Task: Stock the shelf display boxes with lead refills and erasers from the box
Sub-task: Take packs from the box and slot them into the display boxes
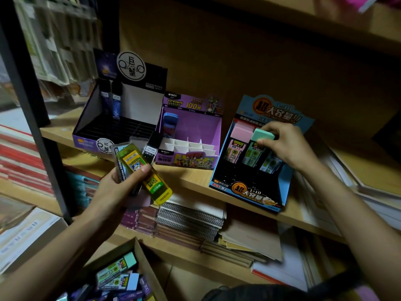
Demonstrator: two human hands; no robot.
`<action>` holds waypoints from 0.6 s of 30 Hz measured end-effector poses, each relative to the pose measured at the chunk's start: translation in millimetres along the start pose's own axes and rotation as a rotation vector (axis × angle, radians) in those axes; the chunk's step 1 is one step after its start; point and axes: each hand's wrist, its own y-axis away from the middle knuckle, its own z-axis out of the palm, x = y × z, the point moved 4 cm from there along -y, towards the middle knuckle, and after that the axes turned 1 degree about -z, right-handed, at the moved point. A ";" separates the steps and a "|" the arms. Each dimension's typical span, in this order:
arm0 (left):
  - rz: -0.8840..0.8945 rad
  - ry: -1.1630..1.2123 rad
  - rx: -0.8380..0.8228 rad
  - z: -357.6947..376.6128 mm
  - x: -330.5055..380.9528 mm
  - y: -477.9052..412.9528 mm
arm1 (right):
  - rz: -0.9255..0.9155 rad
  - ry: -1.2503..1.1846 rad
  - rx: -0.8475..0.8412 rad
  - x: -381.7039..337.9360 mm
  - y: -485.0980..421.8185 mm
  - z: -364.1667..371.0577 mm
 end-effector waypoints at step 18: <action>-0.004 0.034 0.012 5.2 2.3 3.0 | -0.140 0.024 0.189 -58.8 42.6 31.9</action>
